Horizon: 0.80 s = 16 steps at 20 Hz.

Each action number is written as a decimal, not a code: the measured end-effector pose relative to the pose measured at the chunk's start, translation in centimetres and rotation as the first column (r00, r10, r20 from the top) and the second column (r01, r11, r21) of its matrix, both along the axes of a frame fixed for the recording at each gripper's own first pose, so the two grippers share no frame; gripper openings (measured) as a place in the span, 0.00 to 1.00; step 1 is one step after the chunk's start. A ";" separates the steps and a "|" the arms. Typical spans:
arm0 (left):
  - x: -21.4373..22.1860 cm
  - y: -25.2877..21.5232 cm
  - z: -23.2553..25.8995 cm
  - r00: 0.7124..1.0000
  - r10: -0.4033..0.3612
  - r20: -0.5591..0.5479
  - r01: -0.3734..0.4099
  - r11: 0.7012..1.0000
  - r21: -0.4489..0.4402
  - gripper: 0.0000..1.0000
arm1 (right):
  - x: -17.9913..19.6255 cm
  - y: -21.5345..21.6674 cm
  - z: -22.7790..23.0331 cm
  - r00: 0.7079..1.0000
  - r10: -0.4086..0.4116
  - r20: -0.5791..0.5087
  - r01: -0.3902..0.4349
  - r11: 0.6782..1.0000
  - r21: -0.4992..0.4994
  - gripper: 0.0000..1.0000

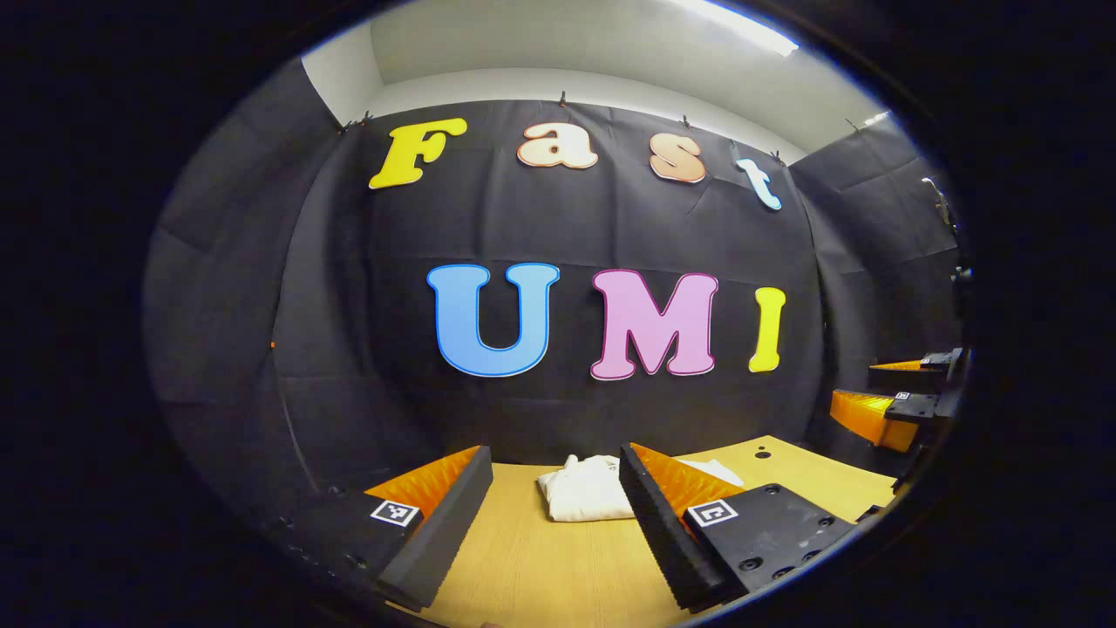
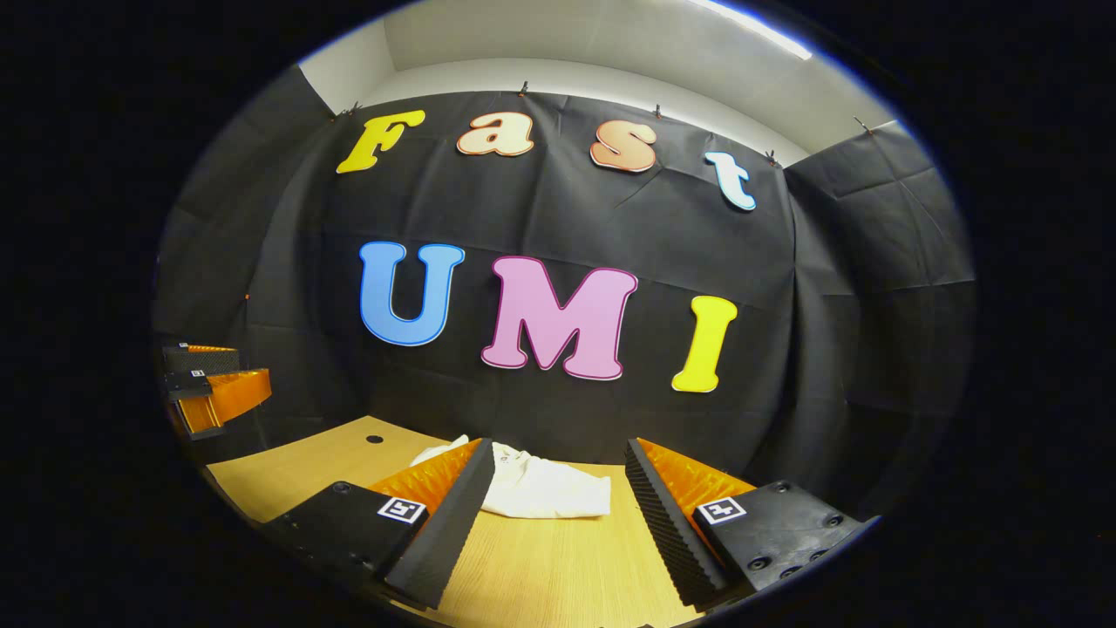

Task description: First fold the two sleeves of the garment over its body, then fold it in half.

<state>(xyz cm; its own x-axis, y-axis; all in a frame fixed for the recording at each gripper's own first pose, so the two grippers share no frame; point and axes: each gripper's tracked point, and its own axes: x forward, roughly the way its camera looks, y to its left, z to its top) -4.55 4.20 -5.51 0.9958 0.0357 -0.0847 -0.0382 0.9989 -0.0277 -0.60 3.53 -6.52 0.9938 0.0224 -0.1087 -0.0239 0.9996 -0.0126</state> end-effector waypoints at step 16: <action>1.0 -3.6 -1.1 0.999 -0.044 0.032 0.045 0.999 -0.012 0.96 | 1.6 -1.0 -1.9 0.991 0.131 0.016 -0.131 0.991 0.031 0.96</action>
